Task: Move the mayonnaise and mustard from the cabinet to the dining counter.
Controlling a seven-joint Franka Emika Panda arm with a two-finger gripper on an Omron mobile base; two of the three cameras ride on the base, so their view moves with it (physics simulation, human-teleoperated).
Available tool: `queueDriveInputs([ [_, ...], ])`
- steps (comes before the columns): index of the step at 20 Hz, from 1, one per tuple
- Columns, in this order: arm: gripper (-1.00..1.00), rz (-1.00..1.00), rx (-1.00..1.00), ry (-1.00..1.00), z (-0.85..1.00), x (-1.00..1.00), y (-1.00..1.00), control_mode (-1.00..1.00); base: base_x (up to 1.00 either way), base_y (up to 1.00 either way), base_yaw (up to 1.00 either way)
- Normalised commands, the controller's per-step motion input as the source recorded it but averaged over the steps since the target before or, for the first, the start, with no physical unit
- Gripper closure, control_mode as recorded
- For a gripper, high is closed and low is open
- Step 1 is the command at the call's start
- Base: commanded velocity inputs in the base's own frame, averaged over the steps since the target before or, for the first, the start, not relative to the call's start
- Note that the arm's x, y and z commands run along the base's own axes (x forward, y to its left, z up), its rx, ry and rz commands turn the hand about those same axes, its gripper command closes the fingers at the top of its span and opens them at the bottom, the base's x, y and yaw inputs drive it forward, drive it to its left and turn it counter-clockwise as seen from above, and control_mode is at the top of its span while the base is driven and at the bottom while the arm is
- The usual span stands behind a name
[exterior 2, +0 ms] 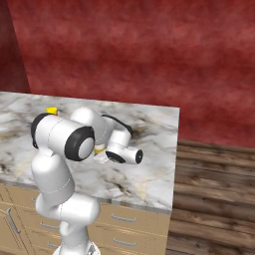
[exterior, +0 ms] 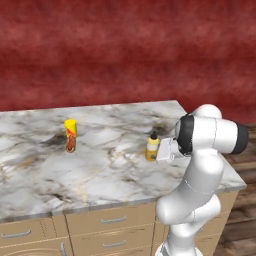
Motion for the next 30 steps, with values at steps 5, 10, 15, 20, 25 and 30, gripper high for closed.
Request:
queueDriveInputs([
  [5,-1.0,0.02,0.01,-0.07,-0.01,0.0,0.0,-1.0,0.0,0.0,0.0],
  [10,-1.0,0.0,0.02,-0.07,0.0,-0.12,-0.11,-1.0,0.0,0.0,0.0],
  [15,-1.0,0.0,0.02,-0.01,0.24,-0.25,-0.27,-1.0,0.0,0.0,0.0],
  [20,-1.0,0.0,0.04,0.0,0.77,-0.25,-0.12,-1.0,0.0,0.0,0.0],
  [25,-1.0,0.0,0.0,0.0,0.97,-0.42,-0.05,-1.0,0.0,0.0,0.0],
  [30,-1.0,0.0,0.0,0.05,0.88,-0.81,-0.11,-1.0,0.0,0.0,0.0],
])
